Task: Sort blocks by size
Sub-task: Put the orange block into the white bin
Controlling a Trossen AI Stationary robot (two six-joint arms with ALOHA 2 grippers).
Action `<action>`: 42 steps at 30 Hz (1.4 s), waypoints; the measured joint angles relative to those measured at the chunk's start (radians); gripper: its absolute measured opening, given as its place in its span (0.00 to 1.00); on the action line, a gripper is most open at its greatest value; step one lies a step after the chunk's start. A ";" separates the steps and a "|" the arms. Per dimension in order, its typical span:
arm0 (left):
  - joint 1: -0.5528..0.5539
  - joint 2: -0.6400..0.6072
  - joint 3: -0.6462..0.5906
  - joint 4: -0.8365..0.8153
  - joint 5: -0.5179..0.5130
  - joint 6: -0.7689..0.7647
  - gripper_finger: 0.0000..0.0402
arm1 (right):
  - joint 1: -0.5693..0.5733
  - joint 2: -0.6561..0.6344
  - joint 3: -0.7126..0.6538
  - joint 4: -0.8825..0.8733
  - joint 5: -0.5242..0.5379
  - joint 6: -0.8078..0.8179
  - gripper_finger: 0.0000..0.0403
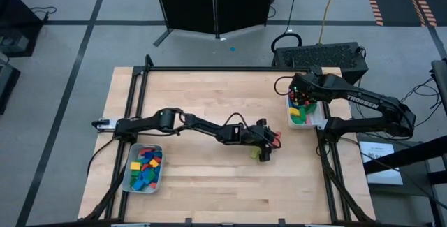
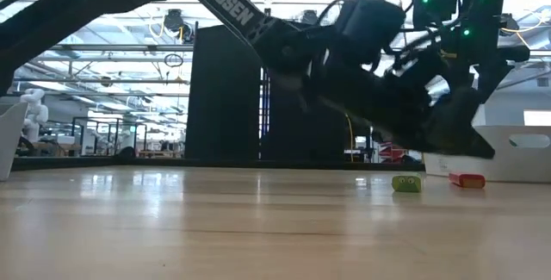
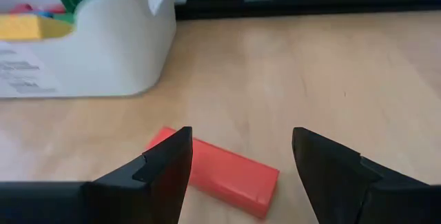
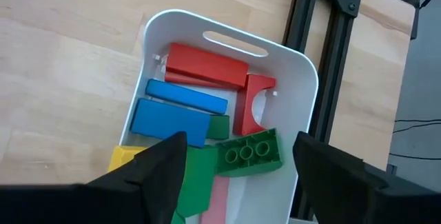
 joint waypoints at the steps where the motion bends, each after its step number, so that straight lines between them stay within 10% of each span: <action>1: -0.001 0.011 0.010 -0.001 0.000 0.000 0.62 | 0.000 0.000 0.000 0.000 0.000 -0.003 0.64; 14: 0.009 0.139 0.301 -0.297 0.002 0.000 0.62 | 0.000 0.000 0.000 0.001 0.001 -0.017 0.64; 29: 0.054 0.082 0.476 -1.165 -0.110 -0.315 0.62 | 0.000 0.000 0.000 0.076 -0.003 -0.028 0.64; 42: 0.073 -0.057 0.487 -1.323 -0.141 -0.340 0.62 | 0.000 0.000 0.000 0.090 -0.003 -0.036 0.64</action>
